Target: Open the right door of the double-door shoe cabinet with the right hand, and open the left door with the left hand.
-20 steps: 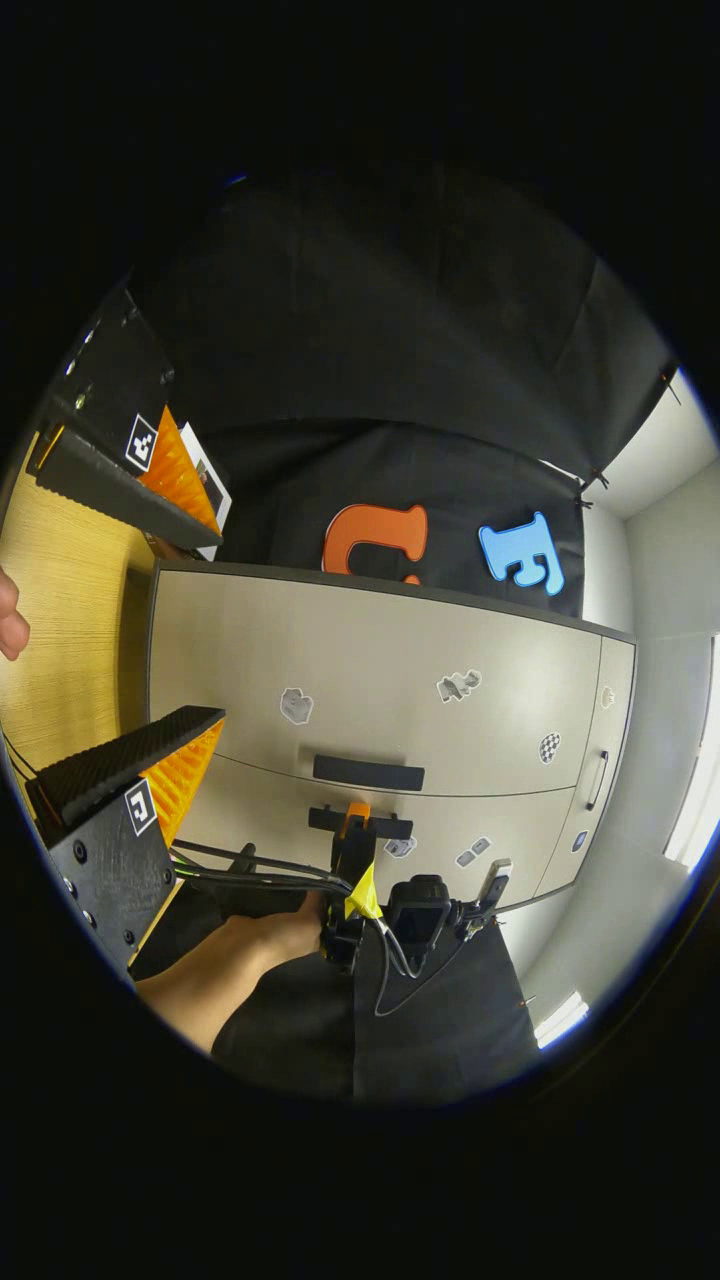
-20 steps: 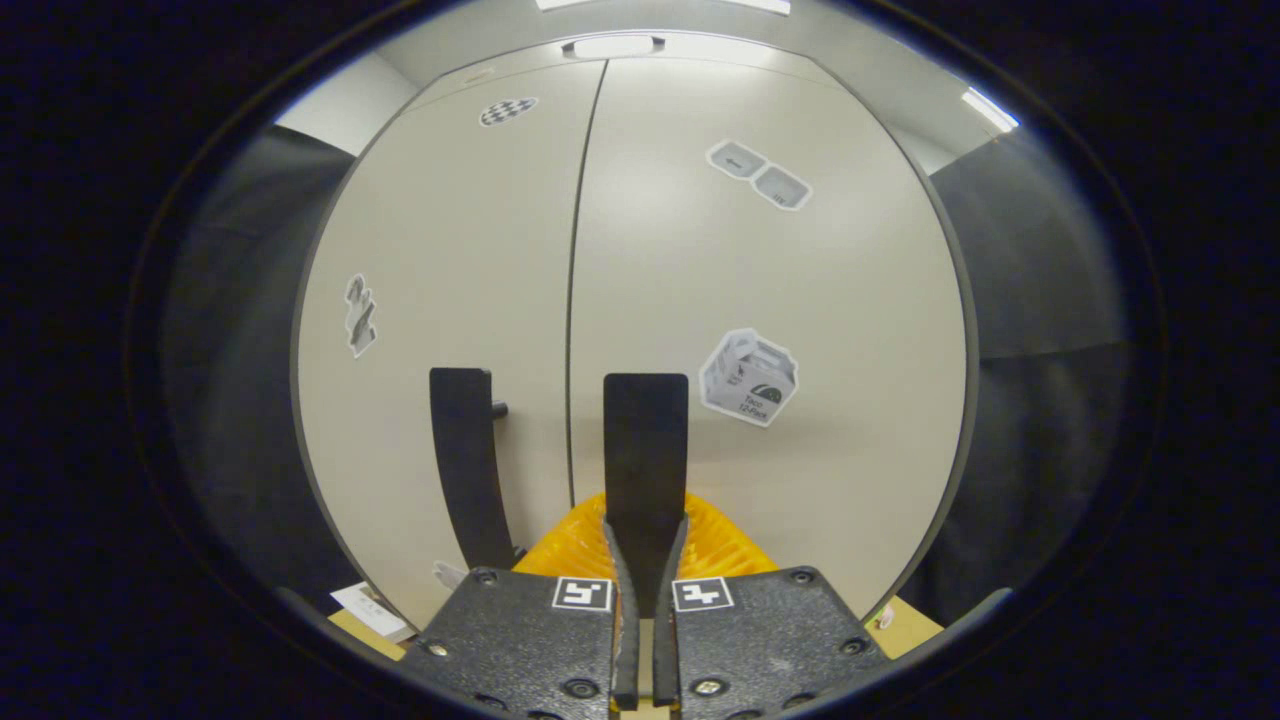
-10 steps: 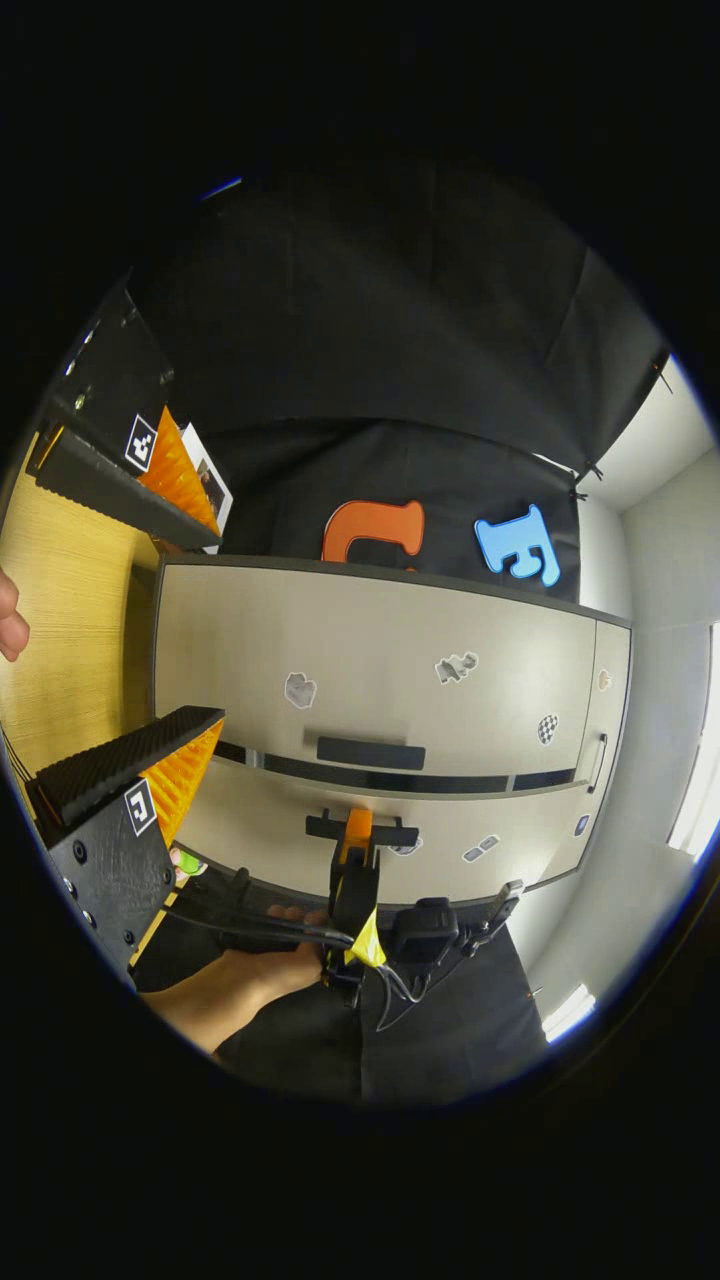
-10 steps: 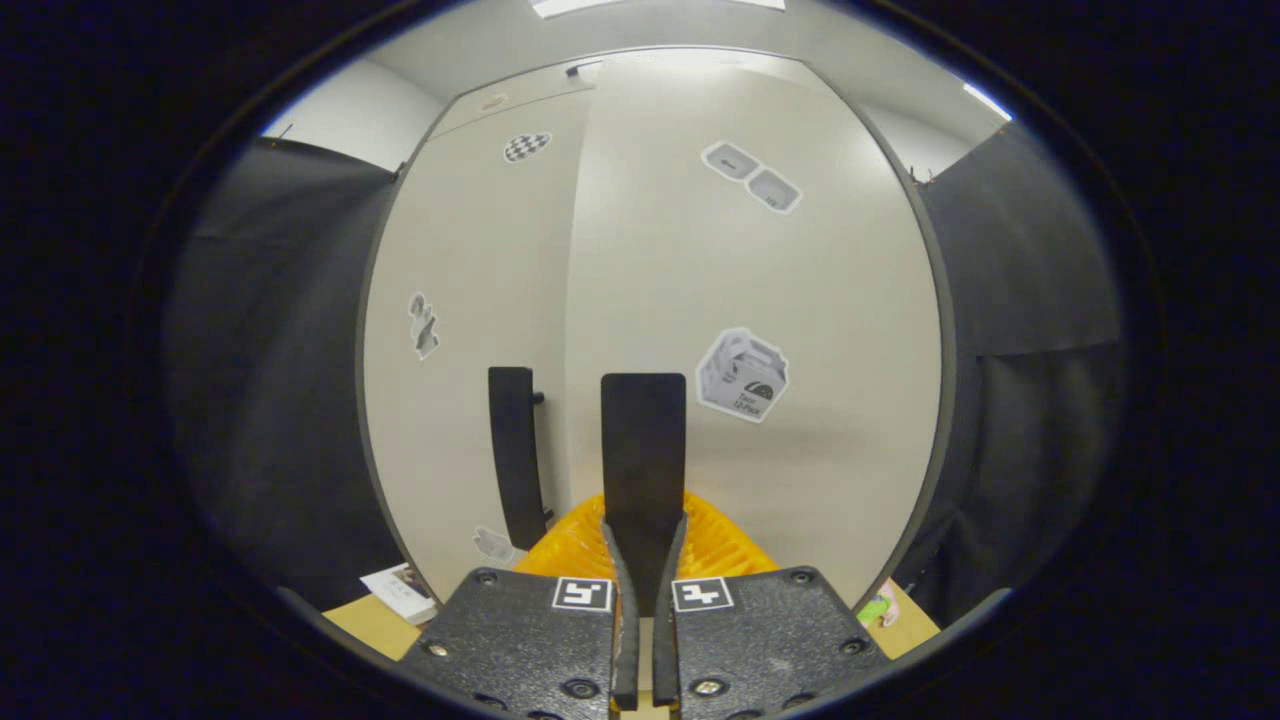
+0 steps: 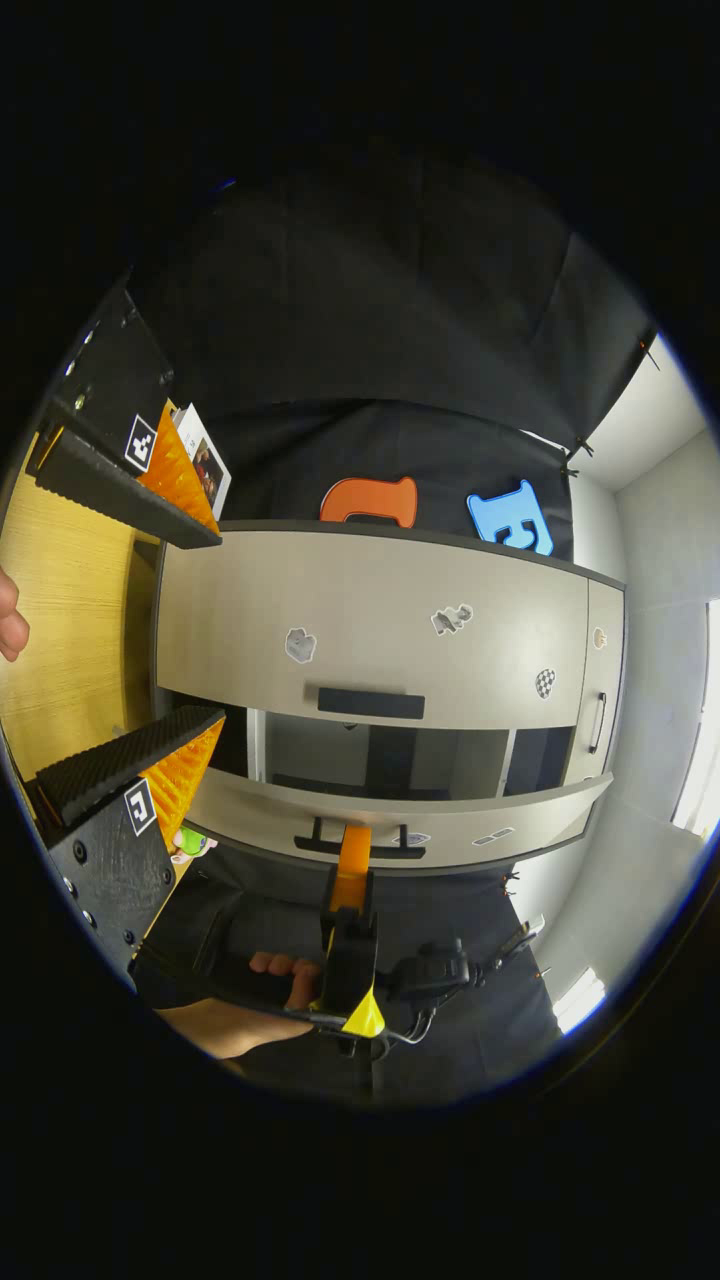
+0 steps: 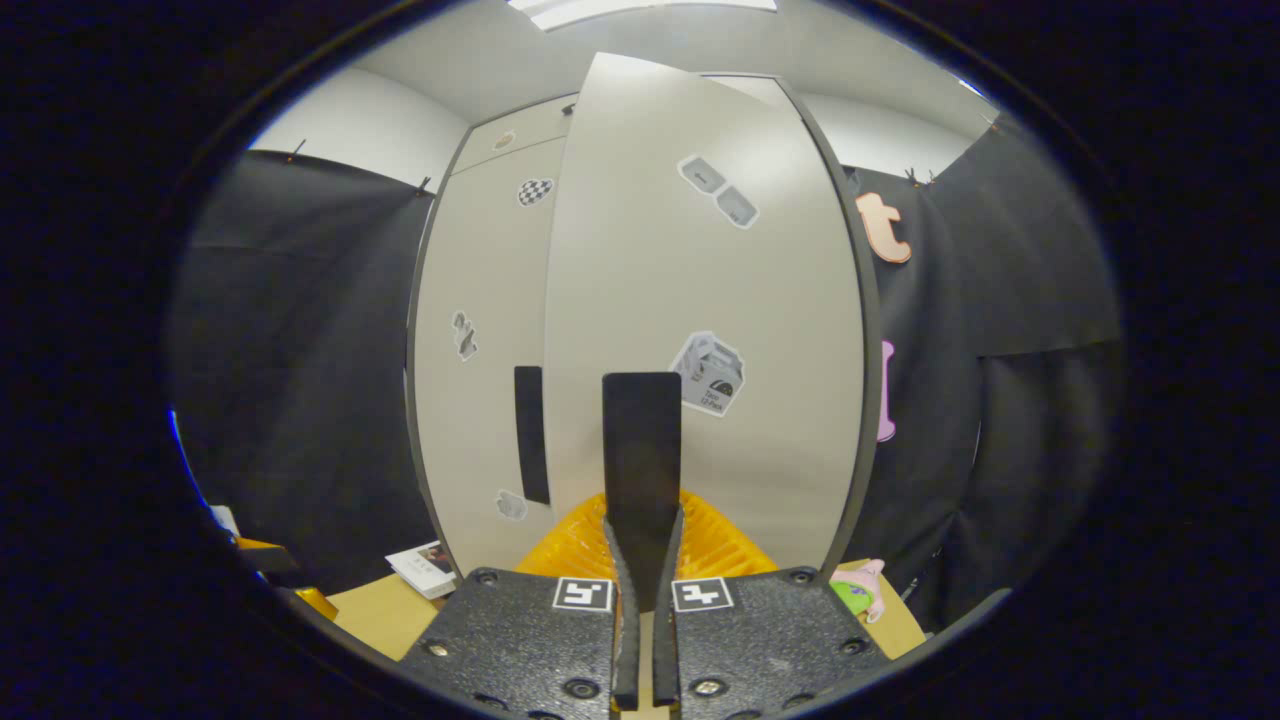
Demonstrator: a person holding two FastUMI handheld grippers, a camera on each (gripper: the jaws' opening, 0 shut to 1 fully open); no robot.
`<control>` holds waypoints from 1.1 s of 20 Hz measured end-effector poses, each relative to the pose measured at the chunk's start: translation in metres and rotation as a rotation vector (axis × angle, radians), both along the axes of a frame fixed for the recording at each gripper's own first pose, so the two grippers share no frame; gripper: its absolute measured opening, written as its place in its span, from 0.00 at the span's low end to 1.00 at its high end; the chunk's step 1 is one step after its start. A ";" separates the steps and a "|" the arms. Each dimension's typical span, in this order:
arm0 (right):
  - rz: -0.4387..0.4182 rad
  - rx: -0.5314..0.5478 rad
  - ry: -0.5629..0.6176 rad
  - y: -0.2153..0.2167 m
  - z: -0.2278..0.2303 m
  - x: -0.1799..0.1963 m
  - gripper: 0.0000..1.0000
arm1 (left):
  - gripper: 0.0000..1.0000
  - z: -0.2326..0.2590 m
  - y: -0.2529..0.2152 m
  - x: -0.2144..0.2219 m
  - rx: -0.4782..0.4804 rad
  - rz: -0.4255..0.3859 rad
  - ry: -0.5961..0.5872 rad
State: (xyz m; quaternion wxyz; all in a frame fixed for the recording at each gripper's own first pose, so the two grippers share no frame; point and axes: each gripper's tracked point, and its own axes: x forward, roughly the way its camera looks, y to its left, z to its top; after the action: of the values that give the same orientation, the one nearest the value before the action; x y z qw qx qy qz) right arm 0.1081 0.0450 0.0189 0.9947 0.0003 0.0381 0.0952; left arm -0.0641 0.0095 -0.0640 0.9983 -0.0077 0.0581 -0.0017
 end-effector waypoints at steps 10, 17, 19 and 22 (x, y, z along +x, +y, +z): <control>-0.010 -0.018 -0.005 -0.064 0.006 -0.043 0.08 | 0.95 -0.005 -0.060 0.006 -0.019 -0.059 0.010; -0.079 -0.028 -0.025 -0.104 0.008 -0.055 0.07 | 0.95 -0.008 -0.074 0.008 -0.018 -0.075 0.008; -0.114 -0.036 -0.027 -0.120 0.008 -0.059 0.07 | 0.95 -0.005 -0.075 0.008 -0.016 -0.071 0.007; -0.159 -0.055 -0.038 -0.139 0.009 -0.056 0.07 | 0.95 -0.005 -0.077 0.009 -0.027 -0.078 0.002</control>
State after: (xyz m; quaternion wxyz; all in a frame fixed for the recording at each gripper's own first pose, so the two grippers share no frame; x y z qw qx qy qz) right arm 0.0519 -0.0942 0.0279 0.9993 -0.0258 0.0218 0.0146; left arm -0.0548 -0.0671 -0.0689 0.9972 -0.0189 0.0595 -0.0411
